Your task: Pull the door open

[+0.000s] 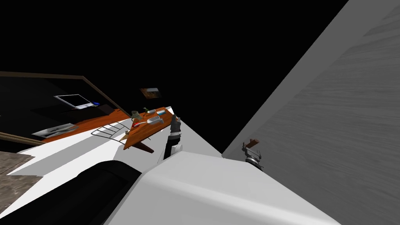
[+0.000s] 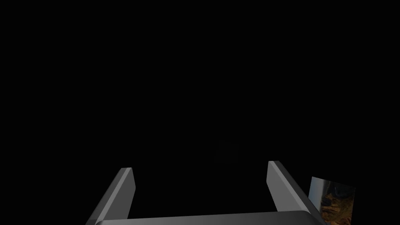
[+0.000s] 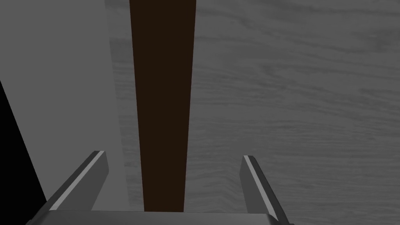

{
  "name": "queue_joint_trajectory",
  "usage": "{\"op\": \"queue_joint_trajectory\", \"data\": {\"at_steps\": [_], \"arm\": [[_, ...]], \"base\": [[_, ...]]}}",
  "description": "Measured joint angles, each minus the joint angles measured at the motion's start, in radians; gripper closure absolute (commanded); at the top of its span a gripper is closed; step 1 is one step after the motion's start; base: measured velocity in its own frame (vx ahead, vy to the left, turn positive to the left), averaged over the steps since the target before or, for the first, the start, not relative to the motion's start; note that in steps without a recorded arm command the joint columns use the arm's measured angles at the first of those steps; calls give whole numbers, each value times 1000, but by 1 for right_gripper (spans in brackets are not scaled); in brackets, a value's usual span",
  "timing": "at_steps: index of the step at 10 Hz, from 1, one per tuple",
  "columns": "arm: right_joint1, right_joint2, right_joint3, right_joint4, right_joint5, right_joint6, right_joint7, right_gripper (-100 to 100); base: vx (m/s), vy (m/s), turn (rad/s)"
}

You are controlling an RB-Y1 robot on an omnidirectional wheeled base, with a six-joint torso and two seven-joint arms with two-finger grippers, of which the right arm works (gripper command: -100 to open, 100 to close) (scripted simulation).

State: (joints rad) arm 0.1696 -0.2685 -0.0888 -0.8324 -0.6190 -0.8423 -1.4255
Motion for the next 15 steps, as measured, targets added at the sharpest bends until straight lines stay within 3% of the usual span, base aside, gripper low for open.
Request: {"op": "queue_joint_trajectory", "data": {"at_steps": [5,7,11,13,15], "arm": [[-6,2,2,-2,1,1,4,100],[-5,-3,9,-9,5,0,-1,100],[0,-19,59,-19,33,0,-37,100],[25,-26,88,-61,46,19,-52,100],[22,-30,103,-54,55,15,-64,100]], "base": [[-8,-3,3],[-176,-3,68],[-243,19,73],[-221,-5,63],[-127,5,41]]}}
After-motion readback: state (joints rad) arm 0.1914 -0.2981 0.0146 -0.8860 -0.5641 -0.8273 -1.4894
